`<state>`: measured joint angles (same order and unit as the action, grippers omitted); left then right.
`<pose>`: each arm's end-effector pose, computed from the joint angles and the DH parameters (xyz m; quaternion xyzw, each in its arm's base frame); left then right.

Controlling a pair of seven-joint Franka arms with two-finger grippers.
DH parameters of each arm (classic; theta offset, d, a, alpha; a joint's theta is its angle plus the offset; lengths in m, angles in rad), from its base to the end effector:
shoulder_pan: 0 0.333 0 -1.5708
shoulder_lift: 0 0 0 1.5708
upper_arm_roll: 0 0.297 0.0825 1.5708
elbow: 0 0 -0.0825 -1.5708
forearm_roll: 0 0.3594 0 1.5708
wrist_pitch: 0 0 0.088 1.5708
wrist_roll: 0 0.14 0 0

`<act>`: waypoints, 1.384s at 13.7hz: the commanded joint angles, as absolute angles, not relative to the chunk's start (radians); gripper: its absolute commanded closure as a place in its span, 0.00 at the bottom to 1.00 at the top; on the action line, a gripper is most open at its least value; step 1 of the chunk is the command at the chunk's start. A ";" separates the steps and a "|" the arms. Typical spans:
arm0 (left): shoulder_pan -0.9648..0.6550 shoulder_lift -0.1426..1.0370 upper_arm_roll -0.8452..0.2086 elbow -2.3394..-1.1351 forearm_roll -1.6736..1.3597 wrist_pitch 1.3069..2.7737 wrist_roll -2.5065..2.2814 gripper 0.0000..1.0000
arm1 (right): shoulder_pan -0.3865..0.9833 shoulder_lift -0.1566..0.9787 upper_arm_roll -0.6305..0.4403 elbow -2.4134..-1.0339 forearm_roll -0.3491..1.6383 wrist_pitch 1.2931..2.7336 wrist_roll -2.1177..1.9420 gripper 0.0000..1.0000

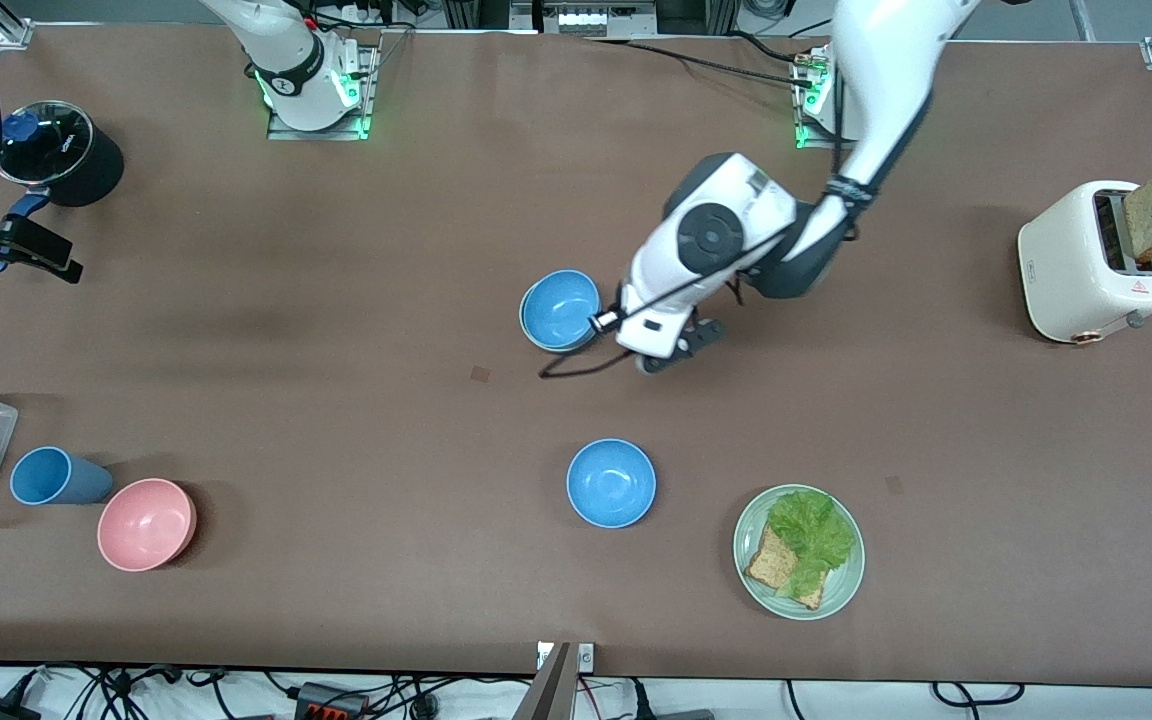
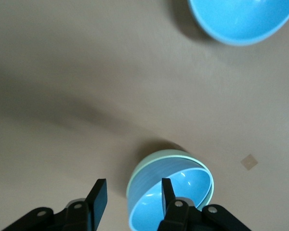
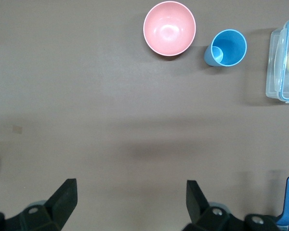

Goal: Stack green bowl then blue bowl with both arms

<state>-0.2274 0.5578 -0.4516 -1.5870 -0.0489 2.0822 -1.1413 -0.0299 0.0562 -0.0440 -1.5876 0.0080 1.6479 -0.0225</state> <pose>0.5275 -0.3886 0.3023 0.9538 0.2670 -0.1119 0.0802 0.5507 -0.0391 0.5414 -0.9997 0.0260 -0.0022 0.0027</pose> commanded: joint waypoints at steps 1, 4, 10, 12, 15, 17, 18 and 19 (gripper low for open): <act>-0.138 0.563 -0.462 -1.435 -0.046 1.889 -0.969 0.47 | -0.028 0.028 -0.040 -1.615 -0.008 1.652 -0.040 0.00; -0.057 0.563 -0.457 -1.401 -0.038 1.852 -0.755 0.47 | -0.029 0.028 -0.040 -1.617 -0.008 1.660 -0.040 0.00; 0.112 0.555 -0.454 -1.376 0.112 1.835 -0.209 0.45 | -0.028 0.031 -0.040 -1.618 -0.009 1.674 -0.040 0.00; 0.152 0.554 -0.446 -1.345 0.114 1.804 -0.070 0.44 | -0.029 0.031 -0.040 -1.618 -0.009 1.671 -0.040 0.00; 0.164 0.387 -0.329 -1.397 0.086 1.689 0.063 0.44 | -0.031 0.031 -0.040 -1.618 -0.009 1.667 -0.040 0.00; 0.156 0.249 -0.218 -1.487 0.005 1.635 0.106 0.37 | -0.032 0.029 -0.041 -1.615 -0.008 1.666 -0.041 0.00; 0.155 0.209 -0.194 -1.535 0.000 1.644 0.129 0.30 | -0.031 0.029 -0.041 -1.612 -0.009 1.666 -0.041 0.00; 0.155 0.172 -0.192 -1.590 0.002 1.673 0.135 0.08 | -0.031 0.028 -0.041 -1.614 -0.009 1.664 -0.041 0.00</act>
<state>0.1678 0.2922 -0.2267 -1.4261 0.0264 1.6284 0.1007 -0.0293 0.0557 -0.0433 -1.5906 0.0025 1.6587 -0.0239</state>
